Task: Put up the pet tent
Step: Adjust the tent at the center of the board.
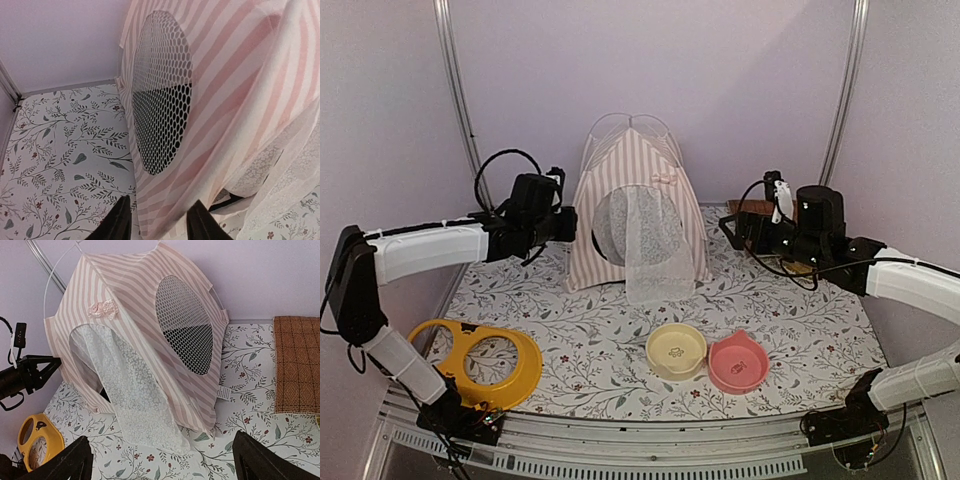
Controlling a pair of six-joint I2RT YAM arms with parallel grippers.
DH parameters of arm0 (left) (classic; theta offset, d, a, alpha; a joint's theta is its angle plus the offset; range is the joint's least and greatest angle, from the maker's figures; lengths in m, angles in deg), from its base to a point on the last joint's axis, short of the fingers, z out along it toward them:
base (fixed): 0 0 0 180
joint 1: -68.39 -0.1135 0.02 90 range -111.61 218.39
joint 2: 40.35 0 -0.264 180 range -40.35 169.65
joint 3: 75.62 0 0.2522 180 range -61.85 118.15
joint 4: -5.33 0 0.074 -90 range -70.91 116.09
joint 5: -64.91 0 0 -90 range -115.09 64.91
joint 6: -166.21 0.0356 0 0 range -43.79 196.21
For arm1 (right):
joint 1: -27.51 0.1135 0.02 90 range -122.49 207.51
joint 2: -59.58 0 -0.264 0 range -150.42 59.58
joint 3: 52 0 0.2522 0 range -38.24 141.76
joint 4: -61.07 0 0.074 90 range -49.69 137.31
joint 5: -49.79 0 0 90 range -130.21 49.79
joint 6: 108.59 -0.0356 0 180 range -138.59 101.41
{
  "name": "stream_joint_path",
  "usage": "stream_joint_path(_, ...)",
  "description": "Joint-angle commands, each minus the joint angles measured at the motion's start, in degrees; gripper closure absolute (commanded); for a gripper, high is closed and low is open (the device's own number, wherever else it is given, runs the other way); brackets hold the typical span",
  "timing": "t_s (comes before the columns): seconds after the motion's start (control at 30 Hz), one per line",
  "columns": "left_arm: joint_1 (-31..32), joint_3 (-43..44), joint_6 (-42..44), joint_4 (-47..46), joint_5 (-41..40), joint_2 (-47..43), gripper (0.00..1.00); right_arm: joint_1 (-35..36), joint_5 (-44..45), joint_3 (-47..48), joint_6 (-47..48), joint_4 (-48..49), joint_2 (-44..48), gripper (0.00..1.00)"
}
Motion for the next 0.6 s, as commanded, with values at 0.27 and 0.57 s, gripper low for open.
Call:
stream_joint_path(0.27,7.1,-7.8,-2.1,-0.5,6.1,-16.6,0.46,-0.5,7.1,0.3,-0.3,-4.8,3.9,0.01)
stream_joint_path(0.57,13.9,-13.9,-5.9,-9.9,11.5,-13.6,0.46,-0.5,8.4,0.4,-1.1,-9.3,3.4,0.01)
